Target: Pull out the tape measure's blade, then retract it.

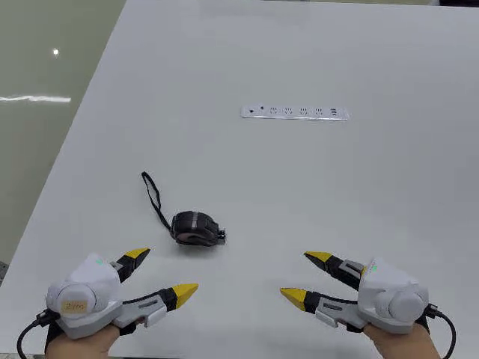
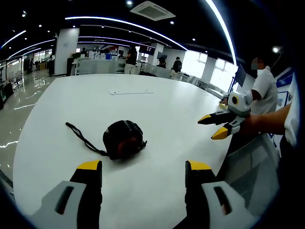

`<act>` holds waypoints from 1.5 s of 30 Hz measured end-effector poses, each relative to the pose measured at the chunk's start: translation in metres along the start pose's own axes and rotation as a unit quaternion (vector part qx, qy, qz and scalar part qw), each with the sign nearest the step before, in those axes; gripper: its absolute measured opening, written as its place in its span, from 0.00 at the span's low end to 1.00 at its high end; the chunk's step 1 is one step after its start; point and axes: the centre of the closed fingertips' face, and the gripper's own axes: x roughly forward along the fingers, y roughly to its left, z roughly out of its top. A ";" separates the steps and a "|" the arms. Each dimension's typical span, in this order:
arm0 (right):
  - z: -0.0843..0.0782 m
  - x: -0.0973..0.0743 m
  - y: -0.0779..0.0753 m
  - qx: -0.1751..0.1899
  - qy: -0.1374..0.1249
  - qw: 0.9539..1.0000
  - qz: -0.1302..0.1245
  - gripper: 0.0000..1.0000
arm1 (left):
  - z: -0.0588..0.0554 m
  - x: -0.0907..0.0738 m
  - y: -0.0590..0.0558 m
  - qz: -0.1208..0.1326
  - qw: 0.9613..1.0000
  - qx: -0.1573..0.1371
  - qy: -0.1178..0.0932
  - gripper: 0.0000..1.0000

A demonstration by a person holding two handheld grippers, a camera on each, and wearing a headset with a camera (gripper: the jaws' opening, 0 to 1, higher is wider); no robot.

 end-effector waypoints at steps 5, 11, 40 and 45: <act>0.002 -0.006 0.003 -0.003 -0.002 1.000 -0.003 0.49 | -0.006 -0.004 -0.002 -0.004 1.000 -0.004 0.005 0.69; 0.001 -0.012 0.002 -0.003 -0.004 1.000 -0.009 0.50 | -0.010 -0.009 -0.004 -0.005 1.000 -0.007 0.006 0.69; -0.013 -0.055 -0.004 0.011 -0.010 0.998 -0.062 0.54 | -0.031 -0.047 0.014 0.021 0.999 -0.027 0.001 0.71; -0.016 -0.062 -0.004 0.014 -0.010 0.998 -0.068 0.54 | -0.040 -0.050 0.018 0.026 0.999 -0.032 0.007 0.71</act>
